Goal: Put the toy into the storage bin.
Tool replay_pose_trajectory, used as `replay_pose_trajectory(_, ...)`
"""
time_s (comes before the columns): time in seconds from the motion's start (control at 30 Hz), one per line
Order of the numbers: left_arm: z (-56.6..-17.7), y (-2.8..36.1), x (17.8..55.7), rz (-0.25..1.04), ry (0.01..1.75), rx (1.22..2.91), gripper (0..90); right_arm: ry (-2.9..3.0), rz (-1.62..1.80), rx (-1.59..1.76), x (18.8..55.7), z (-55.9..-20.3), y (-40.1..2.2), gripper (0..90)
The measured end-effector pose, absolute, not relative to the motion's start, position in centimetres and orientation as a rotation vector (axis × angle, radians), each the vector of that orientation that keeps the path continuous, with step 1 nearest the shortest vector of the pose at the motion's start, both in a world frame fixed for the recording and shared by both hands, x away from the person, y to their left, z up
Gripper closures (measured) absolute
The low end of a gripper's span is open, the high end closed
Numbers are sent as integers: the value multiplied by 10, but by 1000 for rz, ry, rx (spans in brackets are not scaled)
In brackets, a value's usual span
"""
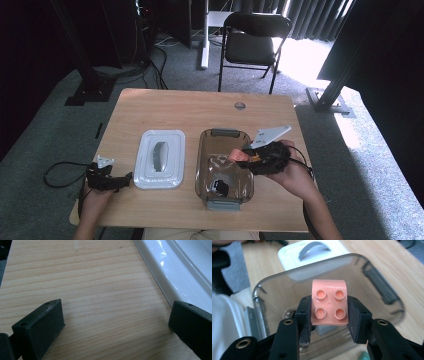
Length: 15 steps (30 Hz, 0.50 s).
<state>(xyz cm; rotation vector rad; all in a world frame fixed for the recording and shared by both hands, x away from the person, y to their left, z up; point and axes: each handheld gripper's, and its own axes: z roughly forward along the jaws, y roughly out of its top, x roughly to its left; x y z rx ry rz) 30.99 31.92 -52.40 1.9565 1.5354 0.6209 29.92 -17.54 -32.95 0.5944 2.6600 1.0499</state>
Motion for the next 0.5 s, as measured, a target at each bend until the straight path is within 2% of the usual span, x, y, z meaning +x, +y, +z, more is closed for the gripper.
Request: replay_pose_trajectory(0.5,-524,319,310,620,1533,1958,5,2942,855,362,308,-369,-108,587)
